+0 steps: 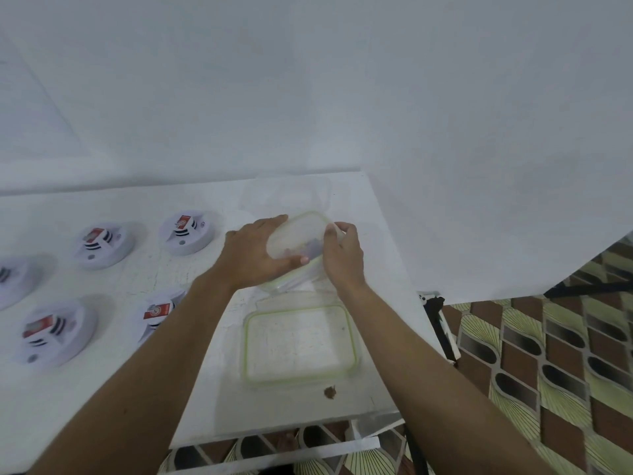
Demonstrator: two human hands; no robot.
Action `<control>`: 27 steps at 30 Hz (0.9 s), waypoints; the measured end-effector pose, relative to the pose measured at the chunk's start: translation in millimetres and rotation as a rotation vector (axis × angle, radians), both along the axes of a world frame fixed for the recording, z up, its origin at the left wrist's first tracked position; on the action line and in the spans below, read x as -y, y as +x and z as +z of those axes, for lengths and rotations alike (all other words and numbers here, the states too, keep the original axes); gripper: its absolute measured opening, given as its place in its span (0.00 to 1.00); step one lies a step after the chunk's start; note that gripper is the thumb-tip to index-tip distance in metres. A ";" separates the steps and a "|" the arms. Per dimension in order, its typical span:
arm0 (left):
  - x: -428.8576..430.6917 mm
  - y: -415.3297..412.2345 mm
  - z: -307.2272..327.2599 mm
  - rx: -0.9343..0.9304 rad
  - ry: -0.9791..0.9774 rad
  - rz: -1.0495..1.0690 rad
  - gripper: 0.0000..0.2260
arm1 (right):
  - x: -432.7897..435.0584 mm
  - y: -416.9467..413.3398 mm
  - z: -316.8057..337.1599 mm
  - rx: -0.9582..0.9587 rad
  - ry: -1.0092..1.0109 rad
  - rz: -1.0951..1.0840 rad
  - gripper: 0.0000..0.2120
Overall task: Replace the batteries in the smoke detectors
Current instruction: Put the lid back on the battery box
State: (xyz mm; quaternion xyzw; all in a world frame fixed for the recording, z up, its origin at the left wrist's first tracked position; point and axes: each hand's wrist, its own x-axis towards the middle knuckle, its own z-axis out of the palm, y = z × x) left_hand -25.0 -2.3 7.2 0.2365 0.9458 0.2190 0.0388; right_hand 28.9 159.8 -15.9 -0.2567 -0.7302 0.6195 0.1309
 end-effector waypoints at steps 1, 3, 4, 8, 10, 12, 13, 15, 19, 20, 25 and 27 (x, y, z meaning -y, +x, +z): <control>1.8 -0.6 0.7 0.038 0.039 -0.016 0.48 | -0.2 -0.1 -0.5 0.001 0.006 0.004 0.15; 3.1 -2.1 1.2 0.084 0.086 -0.017 0.48 | -0.1 -0.3 -0.8 -0.002 0.015 0.005 0.15; 2.8 -2.3 1.4 0.090 0.093 -0.011 0.47 | -0.3 -0.4 -1.0 -0.005 0.018 0.004 0.15; 1.2 -3.0 2.3 0.115 0.137 0.008 0.45 | 0.6 -2.4 -2.6 -0.005 0.030 -0.008 0.14; 1.7 -3.8 2.8 0.136 0.163 0.017 0.44 | 1.6 -3.3 -2.9 -0.003 0.029 -0.013 0.14; 1.6 -4.8 2.6 0.153 0.172 0.023 0.42 | 1.7 -3.9 -2.9 -0.005 0.030 -0.018 0.14; 1.6 -5.5 2.2 0.159 0.173 0.025 0.42 | 1.9 -4.1 -2.9 -0.007 0.031 -0.020 0.14; 1.8 -6.2 2.5 0.172 0.173 0.032 0.42 | 2.9 -4.1 -1.5 -0.007 0.038 -0.019 0.14; 1.5 -5.2 4.0 0.190 0.177 0.054 0.42 | 3.8 -3.6 0.6 0.004 0.043 -0.001 0.15; 1.5 -4.3 4.2 0.189 0.181 0.057 0.43 | 4.2 -3.3 1.6 0.008 0.043 0.006 0.15; -1.8 1.5 6.1 0.162 0.189 0.095 0.41 | -1.7 -3.0 6.3 0.066 -0.006 0.045 0.17; -4.4 4.1 5.6 0.146 0.204 0.129 0.38 | -4.7 0.1 8.8 0.107 -0.096 0.037 0.19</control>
